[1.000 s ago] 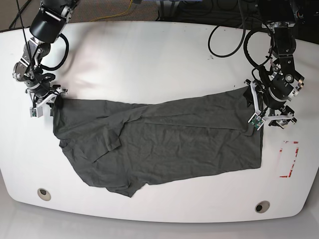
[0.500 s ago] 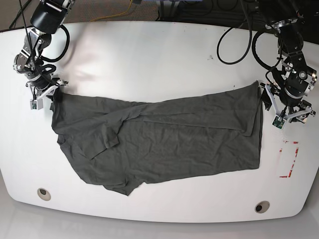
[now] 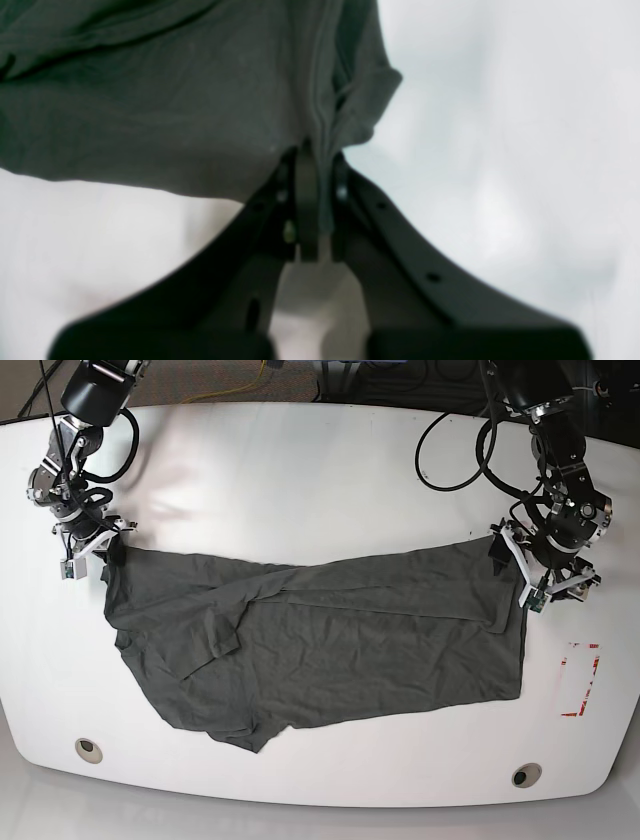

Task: Layout the t-shirt on the table in an organized manner, then fold the t-shirt properly
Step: 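Lower the left gripper onto the folded corner and close it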

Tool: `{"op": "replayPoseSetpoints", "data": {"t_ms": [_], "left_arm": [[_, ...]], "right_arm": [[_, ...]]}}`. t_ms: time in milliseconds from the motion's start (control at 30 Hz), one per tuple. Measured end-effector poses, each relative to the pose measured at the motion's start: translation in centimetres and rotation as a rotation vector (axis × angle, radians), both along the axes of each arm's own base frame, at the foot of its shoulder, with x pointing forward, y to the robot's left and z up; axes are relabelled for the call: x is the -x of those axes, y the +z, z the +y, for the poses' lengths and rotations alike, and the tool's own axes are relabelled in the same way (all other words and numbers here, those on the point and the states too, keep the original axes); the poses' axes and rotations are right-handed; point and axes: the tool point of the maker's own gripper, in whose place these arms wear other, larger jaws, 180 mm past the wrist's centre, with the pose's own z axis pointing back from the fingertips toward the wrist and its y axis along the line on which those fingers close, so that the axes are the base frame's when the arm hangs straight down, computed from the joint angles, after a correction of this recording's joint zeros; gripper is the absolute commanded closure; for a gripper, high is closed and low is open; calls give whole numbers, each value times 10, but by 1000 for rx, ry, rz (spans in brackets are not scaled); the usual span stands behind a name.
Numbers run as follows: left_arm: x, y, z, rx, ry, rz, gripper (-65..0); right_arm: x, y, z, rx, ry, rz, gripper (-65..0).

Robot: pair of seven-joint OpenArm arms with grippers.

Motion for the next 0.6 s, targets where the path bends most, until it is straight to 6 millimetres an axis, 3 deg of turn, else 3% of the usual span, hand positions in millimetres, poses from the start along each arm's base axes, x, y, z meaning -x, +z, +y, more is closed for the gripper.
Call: {"op": "replayPoseSetpoints", "data": {"t_ms": [233, 600], "left_arm": [[3, -27, -2, 58, 8, 39, -585], [-5, -31, -14, 118, -16, -13, -586]], "right_arm": [[0, 0, 0, 0, 0, 0, 0], [0, 0, 0, 0, 0, 0, 0]]}}
